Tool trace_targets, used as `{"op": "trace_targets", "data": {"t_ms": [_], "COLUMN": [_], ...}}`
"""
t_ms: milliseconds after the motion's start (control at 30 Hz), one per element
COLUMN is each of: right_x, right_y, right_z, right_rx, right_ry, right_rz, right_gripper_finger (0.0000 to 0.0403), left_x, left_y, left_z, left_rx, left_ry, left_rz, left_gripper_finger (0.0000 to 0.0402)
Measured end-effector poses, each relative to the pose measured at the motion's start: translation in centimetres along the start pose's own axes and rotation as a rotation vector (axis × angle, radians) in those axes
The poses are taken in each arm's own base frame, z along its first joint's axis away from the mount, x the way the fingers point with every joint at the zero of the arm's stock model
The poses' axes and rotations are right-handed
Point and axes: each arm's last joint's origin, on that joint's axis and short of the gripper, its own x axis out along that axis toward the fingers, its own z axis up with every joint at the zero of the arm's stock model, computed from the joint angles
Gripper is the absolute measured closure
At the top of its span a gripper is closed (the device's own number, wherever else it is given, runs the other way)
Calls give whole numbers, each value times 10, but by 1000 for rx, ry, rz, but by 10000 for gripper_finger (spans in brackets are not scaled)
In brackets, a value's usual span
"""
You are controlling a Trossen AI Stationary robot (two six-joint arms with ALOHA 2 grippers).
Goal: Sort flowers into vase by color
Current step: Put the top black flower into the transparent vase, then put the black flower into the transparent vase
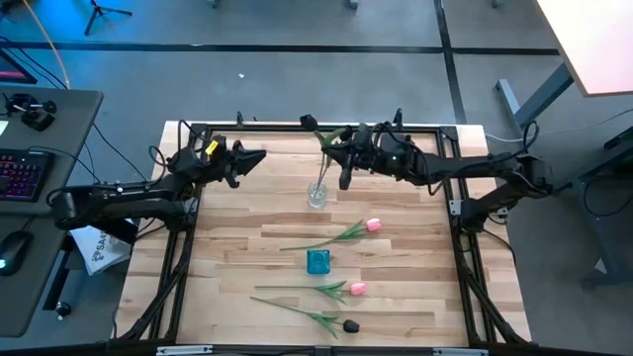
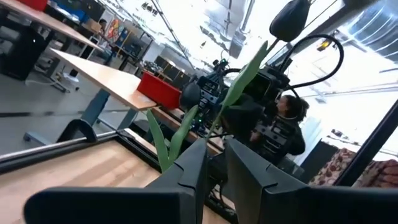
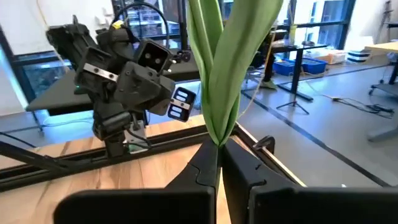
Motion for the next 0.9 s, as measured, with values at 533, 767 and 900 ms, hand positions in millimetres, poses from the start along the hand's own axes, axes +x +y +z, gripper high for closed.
{"op": "trace_targets", "data": {"t_ms": [533, 767, 900], "right_x": [16, 16, 10], "right_y": [-1, 2, 5], "right_z": [-23, -17, -5], "right_rx": [-12, 50, -9], "right_ry": [84, 242, 420], "right_rz": [4, 11, 11], "right_gripper_finger": [380, 243, 154], "left_x": [0, 0, 0], "left_y": [0, 0, 0], "left_z": [0, -1, -1], "left_rx": [-24, -35, -34], "left_ry": [5, 6, 16], "left_rz": [3, 3, -10], "left_gripper_finger": [353, 353, 353]}}
